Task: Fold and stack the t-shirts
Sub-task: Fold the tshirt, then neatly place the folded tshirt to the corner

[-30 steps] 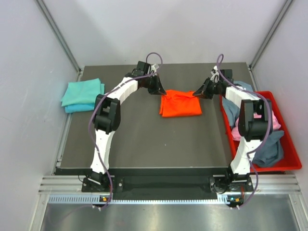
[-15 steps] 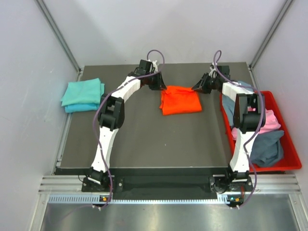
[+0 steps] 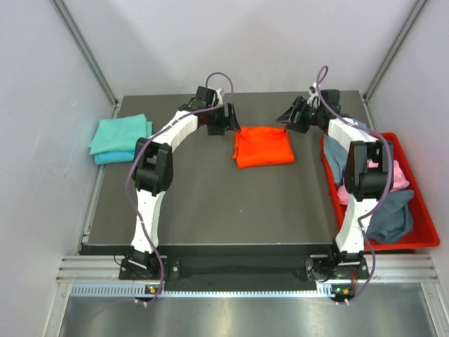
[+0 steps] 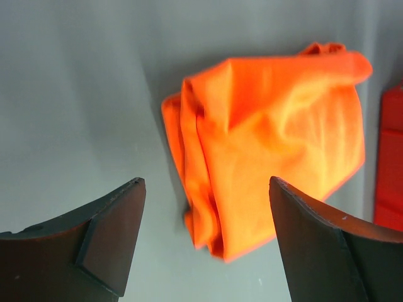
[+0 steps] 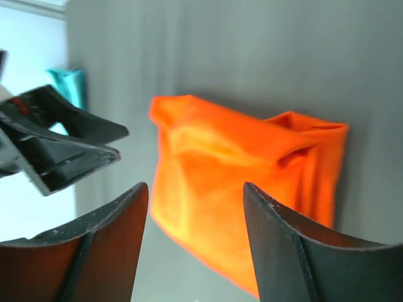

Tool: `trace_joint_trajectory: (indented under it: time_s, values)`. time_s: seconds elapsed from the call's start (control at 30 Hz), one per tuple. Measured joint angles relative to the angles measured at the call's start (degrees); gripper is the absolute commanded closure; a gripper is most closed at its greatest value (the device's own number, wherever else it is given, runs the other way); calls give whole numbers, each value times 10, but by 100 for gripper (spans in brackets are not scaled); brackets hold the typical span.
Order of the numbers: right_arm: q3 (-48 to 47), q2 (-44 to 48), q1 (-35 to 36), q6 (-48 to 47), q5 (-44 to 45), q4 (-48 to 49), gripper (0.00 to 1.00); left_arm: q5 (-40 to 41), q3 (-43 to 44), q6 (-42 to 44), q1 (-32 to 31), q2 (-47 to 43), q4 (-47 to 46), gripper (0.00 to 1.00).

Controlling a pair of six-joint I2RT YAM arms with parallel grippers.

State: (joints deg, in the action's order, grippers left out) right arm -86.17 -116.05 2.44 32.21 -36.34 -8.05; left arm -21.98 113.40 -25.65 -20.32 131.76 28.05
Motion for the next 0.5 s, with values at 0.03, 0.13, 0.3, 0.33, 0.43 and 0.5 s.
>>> trace_joint_trajectory:
  time_s: [0.03, 0.13, 0.3, 0.33, 0.43, 0.5]
  values:
    - [5, 9, 0, 5, -6, 2, 39, -3, -13, -2, 2, -12, 1, 17]
    - [24, 22, 0, 20, -21, 18, 39, -20, -53, -14, 5, -39, 1, 16]
    - [65, 20, 0, 39, -41, 22, 39, -61, -109, -32, 7, -42, -1, 18]
    - [69, 17, 1, 40, -43, 20, 39, -66, -116, -36, 7, -41, 0, 18]
    - [70, 5, 3, 38, -45, 19, 39, -86, -128, -50, 6, -37, -2, 20]
    - [70, -6, 5, 35, -45, 14, 39, -100, -129, -63, 6, -32, -8, 21]
